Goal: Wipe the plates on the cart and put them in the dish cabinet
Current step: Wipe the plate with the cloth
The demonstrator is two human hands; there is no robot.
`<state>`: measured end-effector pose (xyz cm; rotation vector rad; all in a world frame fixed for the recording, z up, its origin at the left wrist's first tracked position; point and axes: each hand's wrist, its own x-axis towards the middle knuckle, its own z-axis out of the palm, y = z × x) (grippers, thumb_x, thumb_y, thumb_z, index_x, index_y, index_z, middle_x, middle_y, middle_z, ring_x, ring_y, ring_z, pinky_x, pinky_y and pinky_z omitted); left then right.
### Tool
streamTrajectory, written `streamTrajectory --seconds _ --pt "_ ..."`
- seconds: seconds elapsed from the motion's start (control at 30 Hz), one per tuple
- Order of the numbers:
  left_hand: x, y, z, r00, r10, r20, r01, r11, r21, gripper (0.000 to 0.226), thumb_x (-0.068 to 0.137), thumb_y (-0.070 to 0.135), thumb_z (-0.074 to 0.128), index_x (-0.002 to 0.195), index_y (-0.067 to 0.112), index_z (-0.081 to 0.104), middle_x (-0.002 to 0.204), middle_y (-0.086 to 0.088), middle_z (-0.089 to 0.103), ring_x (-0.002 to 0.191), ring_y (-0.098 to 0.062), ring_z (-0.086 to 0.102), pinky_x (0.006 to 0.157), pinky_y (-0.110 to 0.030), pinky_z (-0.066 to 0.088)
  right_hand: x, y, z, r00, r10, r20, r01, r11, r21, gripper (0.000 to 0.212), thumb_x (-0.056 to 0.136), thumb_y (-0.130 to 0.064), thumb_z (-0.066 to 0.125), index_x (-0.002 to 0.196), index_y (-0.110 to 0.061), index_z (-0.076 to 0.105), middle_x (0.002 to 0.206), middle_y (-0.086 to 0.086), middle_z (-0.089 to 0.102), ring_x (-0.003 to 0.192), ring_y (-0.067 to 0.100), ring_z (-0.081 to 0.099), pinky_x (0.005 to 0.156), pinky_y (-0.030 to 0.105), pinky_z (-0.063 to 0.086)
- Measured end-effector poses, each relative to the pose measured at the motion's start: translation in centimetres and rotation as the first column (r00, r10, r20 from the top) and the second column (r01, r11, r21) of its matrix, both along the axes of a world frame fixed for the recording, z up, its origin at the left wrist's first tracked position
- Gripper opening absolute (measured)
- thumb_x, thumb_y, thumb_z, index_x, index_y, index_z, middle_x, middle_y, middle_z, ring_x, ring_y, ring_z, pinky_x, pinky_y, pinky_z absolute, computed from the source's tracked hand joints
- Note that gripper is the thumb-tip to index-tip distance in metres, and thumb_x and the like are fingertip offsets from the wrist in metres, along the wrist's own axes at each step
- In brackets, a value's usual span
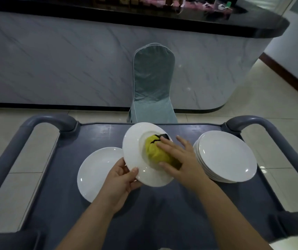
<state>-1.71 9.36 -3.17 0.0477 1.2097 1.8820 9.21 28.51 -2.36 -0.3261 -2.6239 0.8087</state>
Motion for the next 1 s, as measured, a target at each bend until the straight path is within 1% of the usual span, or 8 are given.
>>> streamTrajectory --seconds 0.13,0.3,0.37,0.47,0.57,0.67,0.8,1.0 --pt "0.5 -0.5 -0.5 0.995 -0.092 -0.034 0.092 0.996 -0.002 0.038 0.090 -0.006 0.053 0.125 0.009 0.056 0.112 -0.016 0.069 0.100 -0.032 0.067 0.076 -0.045 0.059 -3.1 -2.5 0.4 0.954 -0.276 -0.119 0.243 0.941 -0.237 0.047 0.083 -0.048 0.059 0.128 -0.039 0.056 0.136 -0.023 0.048 0.126 0.004 0.040 0.110 0.034 0.033" --pt "-1.5 -1.3 -0.4 0.998 -0.063 0.002 0.063 0.996 0.068 0.039 0.085 0.005 0.056 0.124 0.009 0.057 0.114 -0.017 0.069 0.100 -0.033 0.068 0.076 -0.043 0.060 -3.2 -7.9 0.4 0.985 0.025 -0.171 -0.036 0.998 -0.057 0.045 0.079 -0.031 0.066 0.124 -0.026 0.063 0.144 -0.009 0.047 0.123 0.023 0.046 0.109 0.026 0.029" --pt "-1.7 -1.7 -0.5 0.995 -0.097 0.019 0.095 0.992 0.082 0.041 0.084 0.004 0.056 0.124 0.009 0.057 0.114 -0.017 0.069 0.098 -0.033 0.068 0.078 -0.044 0.059 -1.0 -7.6 -0.3 0.973 0.022 -0.228 -0.011 0.999 0.050 0.044 0.078 -0.029 0.067 0.122 -0.025 0.064 0.143 -0.005 0.049 0.121 0.026 0.047 0.108 0.031 0.033" --pt "-1.2 -1.6 -0.5 0.988 -0.154 -0.025 0.155 0.986 0.068 0.044 0.078 0.002 0.059 0.122 0.007 0.057 0.112 -0.019 0.068 0.095 -0.031 0.069 0.074 -0.043 0.060 -0.5 -5.1 -0.6 0.917 -0.259 -0.303 0.279 0.960 0.023 0.044 0.077 -0.029 0.066 0.120 -0.023 0.066 0.136 -0.001 0.056 0.115 0.028 0.052 0.105 0.038 0.037" --pt "-1.1 -1.1 0.0 0.976 -0.177 -0.123 0.182 0.983 0.029 0.043 0.080 0.001 0.060 0.122 0.009 0.057 0.113 -0.018 0.068 0.099 -0.031 0.068 0.076 -0.045 0.060 -3.5 -3.9 1.2 0.843 -0.480 -0.243 0.460 0.877 -0.136 0.041 0.080 -0.037 0.064 0.119 -0.026 0.066 0.134 -0.006 0.057 0.119 0.023 0.051 0.106 0.028 0.030" --pt "-2.2 -1.4 0.5 0.981 -0.149 -0.125 0.159 0.985 0.070 0.042 0.082 0.002 0.058 0.124 0.007 0.055 0.115 -0.019 0.068 0.104 -0.035 0.066 0.079 -0.047 0.059 -4.3 -7.0 2.4 0.929 -0.272 -0.251 0.267 0.962 -0.053 0.041 0.079 -0.034 0.063 0.120 -0.027 0.065 0.139 -0.008 0.052 0.122 0.012 0.040 0.107 0.023 0.024" --pt "-2.5 -2.1 0.1 0.979 -0.184 -0.084 0.192 0.976 0.101 0.043 0.083 0.001 0.057 0.125 0.006 0.055 0.117 -0.021 0.067 0.106 -0.039 0.065 0.083 -0.053 0.056 -0.7 -7.8 0.4 0.968 -0.103 -0.231 0.134 0.984 0.121 0.045 0.075 -0.028 0.067 0.121 -0.029 0.064 0.142 -0.007 0.050 0.122 0.026 0.043 0.109 0.030 0.029" --pt "-0.9 -1.2 -0.3 0.941 -0.279 -0.189 0.285 0.958 0.005 0.043 0.083 -0.001 0.067 0.123 0.011 0.057 0.113 -0.017 0.069 0.101 -0.033 0.067 0.072 -0.043 0.059 -2.0 -3.4 1.8 0.849 -0.492 -0.190 0.479 0.870 -0.114 0.040 0.078 -0.034 0.063 0.118 -0.037 0.064 0.136 -0.015 0.051 0.114 0.012 0.038 0.104 0.019 0.026"
